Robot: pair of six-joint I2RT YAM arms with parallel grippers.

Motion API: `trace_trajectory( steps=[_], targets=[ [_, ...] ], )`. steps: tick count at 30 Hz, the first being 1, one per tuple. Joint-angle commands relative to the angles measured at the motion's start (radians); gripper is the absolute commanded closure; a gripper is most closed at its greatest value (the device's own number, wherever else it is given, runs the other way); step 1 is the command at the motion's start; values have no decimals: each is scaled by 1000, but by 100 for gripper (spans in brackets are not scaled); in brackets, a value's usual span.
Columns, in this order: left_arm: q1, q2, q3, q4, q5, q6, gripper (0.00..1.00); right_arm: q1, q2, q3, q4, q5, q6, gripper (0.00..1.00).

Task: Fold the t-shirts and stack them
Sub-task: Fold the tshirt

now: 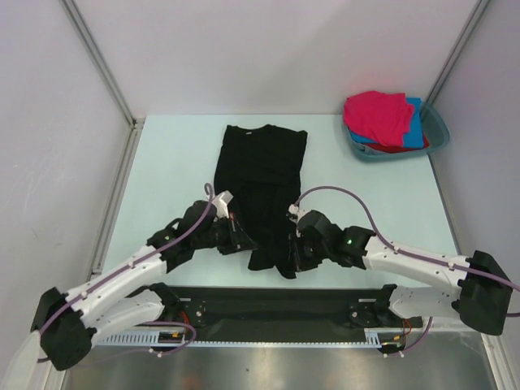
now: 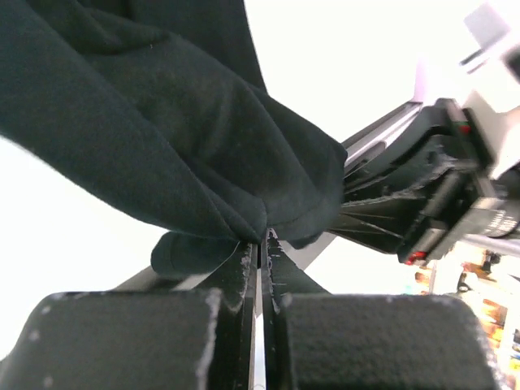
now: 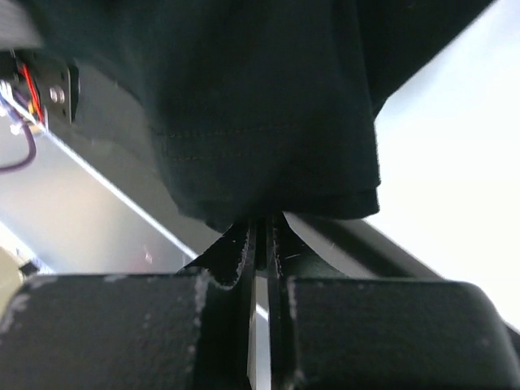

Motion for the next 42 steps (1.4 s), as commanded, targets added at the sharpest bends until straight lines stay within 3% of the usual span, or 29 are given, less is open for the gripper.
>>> trace_trajectory(
  steps=[1,7,15,17,18,20,22,24,26,30,33,39,40,42],
  targets=[
    [-8,-99,113,-305,-34,86,100,63,-40,45,-79,21,62,100],
    [-8,-185,191,-569,-73,139,99,219,-47,68,-214,122,203,100],
    [-8,-275,124,-867,-77,150,95,404,-72,83,-424,264,490,100],
    [-8,-300,99,-905,-73,152,84,431,-66,106,-524,302,570,86],
    [-8,-308,99,-945,-67,155,81,453,-60,120,-562,338,594,67],
    [-8,-311,122,-988,-77,159,74,470,-55,178,-702,397,642,57],
    [-8,-309,167,-1037,-119,170,57,473,-60,236,-806,483,681,41],
    [-8,-293,190,-1048,-146,191,48,458,-66,264,-864,565,691,22],
    [-8,-251,214,-1041,-175,210,40,432,-67,298,-889,619,682,22],
    [-8,-203,208,-969,-186,212,40,332,-81,309,-828,672,558,18],
    [-8,-185,165,-915,-173,187,40,249,-90,290,-689,644,435,18],
    [-19,-280,32,-918,-136,97,41,165,-75,278,-592,590,316,18],
    [-20,-306,11,-913,-127,84,28,162,-70,275,-584,584,308,19],
    [-35,-338,16,-932,-156,37,26,155,-58,272,-566,572,289,19]
  ],
)
